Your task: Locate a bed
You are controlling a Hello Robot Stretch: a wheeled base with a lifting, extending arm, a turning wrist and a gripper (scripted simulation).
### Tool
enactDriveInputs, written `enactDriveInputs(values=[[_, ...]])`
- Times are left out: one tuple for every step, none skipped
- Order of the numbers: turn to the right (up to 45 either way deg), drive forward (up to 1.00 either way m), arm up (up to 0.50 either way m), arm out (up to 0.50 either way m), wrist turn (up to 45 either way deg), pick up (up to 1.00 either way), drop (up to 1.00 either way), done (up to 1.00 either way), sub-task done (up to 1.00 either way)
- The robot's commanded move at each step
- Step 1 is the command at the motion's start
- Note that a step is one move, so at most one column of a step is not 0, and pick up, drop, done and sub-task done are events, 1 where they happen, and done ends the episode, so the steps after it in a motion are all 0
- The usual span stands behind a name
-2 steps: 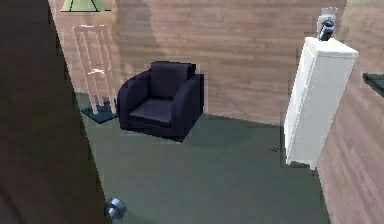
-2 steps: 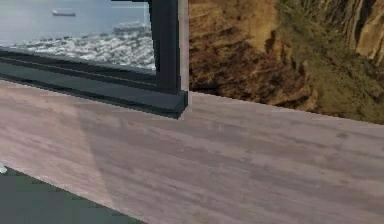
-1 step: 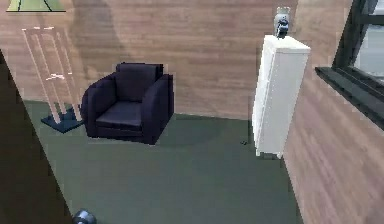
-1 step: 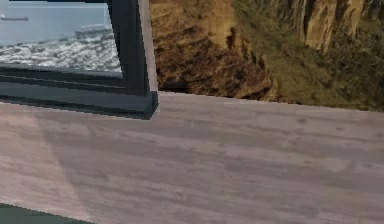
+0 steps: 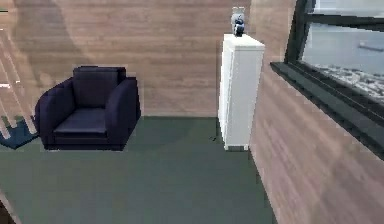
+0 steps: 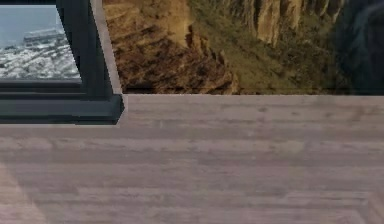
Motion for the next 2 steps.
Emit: enactDriveInputs(values=[[0.0,0.45,0.0,0.0,0.0,0.0,0.0,0.0,0.0],[-24.0,0.0,0.0,0.0,0.0,0.0,0.0,0.0,0.0]])
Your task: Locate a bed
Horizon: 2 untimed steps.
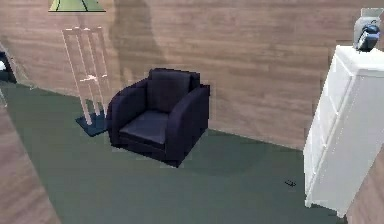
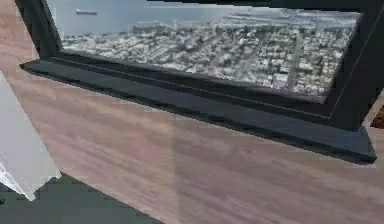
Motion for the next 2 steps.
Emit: enactDriveInputs(values=[[0.0,0.3,0.0,0.0,0.0,0.0,0.0,0.0,0.0],[-18.0,0.0,0.0,0.0,0.0,0.0,0.0,0.0,0.0]])
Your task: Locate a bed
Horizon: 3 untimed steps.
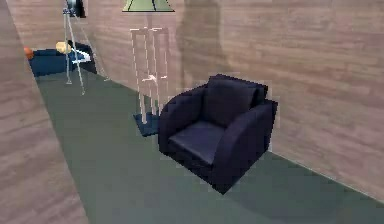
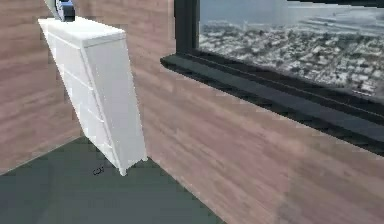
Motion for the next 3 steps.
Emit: enactDriveInputs(values=[[0.0,1.0,0.0,0.0,0.0,0.0,0.0,0.0,0.0],[-15.0,0.0,0.0,0.0,0.0,0.0,0.0,0.0,0.0],[0.0,0.05,0.0,0.0,0.0,0.0,0.0,0.0,0.0]])
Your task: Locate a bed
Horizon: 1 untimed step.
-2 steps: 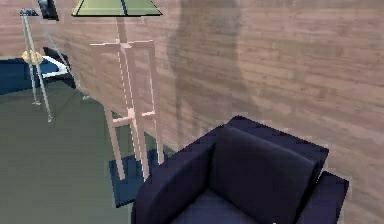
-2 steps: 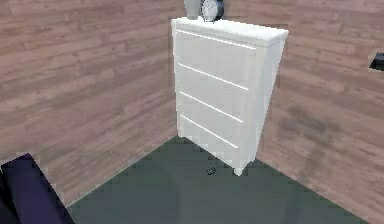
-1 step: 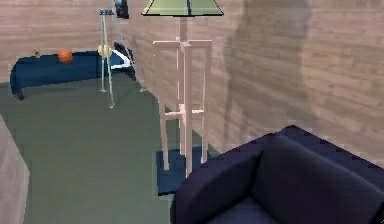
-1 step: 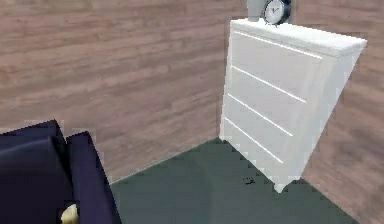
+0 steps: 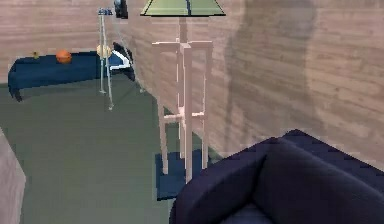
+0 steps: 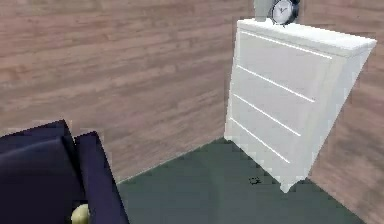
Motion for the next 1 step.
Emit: enactDriveInputs(values=[[-36.0,0.0,0.0,0.0,0.0,0.0,0.0,0.0,0.0]])
